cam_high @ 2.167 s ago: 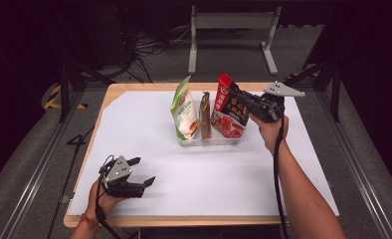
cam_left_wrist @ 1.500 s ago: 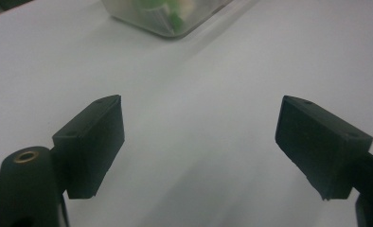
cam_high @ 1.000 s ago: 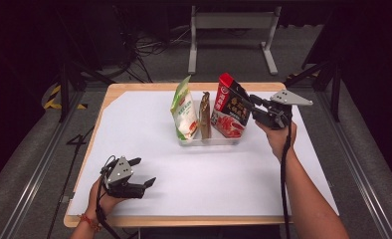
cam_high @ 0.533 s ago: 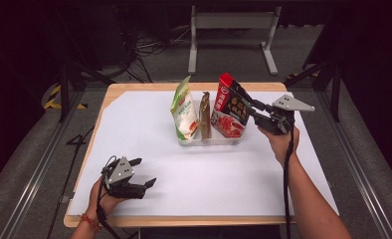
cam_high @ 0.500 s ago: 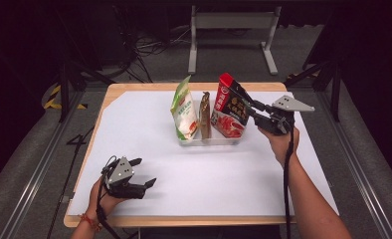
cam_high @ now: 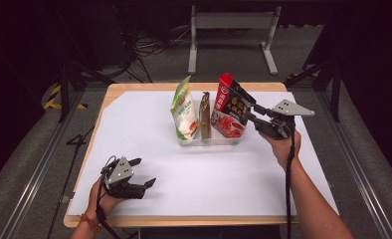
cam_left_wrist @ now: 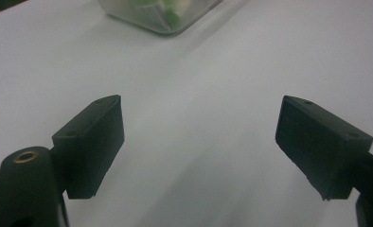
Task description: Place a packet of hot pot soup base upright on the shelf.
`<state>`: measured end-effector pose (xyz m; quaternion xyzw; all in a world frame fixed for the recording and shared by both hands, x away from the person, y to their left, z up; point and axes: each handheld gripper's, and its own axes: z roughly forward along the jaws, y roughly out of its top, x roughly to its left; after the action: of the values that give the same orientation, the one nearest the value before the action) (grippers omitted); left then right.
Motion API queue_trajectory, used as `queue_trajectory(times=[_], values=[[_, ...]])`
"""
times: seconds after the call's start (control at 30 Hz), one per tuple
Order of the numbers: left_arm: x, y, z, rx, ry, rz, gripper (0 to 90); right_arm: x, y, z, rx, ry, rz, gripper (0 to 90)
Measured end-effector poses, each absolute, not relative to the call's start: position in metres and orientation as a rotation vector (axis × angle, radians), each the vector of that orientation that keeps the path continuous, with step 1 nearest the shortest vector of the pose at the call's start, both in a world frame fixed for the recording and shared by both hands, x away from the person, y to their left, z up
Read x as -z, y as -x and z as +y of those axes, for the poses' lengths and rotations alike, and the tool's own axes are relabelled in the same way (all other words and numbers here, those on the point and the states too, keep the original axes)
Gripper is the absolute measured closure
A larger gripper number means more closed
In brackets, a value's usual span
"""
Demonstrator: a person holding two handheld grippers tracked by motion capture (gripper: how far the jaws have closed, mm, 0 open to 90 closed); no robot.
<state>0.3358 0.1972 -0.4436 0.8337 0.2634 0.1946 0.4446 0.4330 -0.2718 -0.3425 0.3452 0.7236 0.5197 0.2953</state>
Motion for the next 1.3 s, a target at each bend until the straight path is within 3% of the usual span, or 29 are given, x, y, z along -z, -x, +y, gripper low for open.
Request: queue_trajectory(times=[0.57,0.9,1.3], values=[[0.444,-0.337,0.196,-0.481,-2.074,0.661,16.6,0.345,-0.425,-0.278,-1.327,-0.867,1.987,50.5],[0.444,-0.338,0.196,-0.480,-2.077,0.662,16.6,0.350,-0.422,-0.283,-1.292,-0.858,2.046,38.3],[0.444,-0.338,0.196,-0.480,-2.081,0.658,16.6,0.354,-0.416,-0.287,-1.241,-0.832,2.082,32.8]])
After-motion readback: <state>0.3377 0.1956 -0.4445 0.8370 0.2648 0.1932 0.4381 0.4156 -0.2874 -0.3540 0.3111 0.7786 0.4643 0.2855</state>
